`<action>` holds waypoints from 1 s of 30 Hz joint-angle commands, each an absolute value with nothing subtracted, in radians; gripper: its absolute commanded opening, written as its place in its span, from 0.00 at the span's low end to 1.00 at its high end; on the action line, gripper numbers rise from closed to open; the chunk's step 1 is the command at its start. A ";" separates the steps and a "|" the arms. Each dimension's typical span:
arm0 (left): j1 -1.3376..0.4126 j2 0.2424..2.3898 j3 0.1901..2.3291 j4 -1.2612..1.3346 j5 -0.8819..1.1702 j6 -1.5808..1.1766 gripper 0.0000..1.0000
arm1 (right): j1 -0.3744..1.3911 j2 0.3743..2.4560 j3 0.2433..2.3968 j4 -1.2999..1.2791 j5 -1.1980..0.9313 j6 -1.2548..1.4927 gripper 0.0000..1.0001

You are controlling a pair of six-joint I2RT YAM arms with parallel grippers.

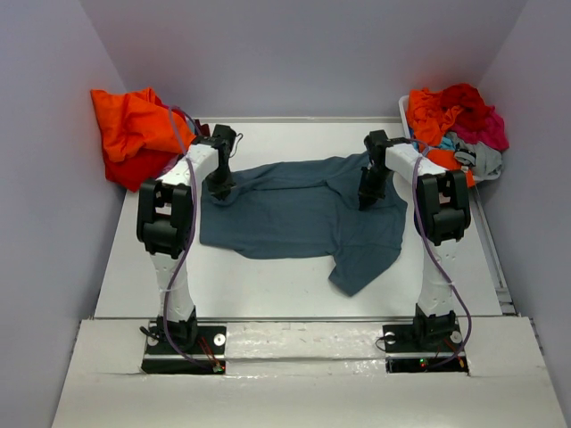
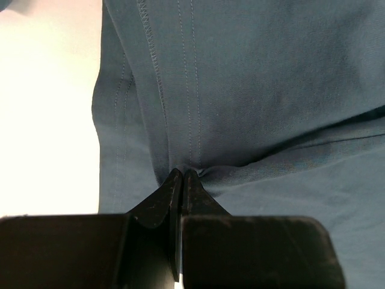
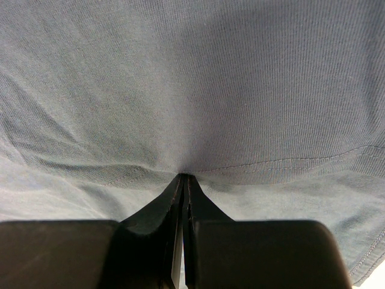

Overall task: Fold and stack the t-shirts
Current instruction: Fold the tshirt

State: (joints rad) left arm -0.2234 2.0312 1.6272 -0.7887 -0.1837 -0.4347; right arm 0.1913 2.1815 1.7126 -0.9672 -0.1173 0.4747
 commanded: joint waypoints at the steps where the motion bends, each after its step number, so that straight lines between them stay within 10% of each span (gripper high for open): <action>1: -0.225 2.006 1.687 -0.798 -0.196 -0.453 0.07 | 0.201 2.195 1.712 -0.954 -0.123 0.465 0.08; 30: -0.112 1.994 1.618 -0.752 -0.153 -0.448 0.06 | 0.201 2.195 1.704 -0.959 -0.118 0.460 0.08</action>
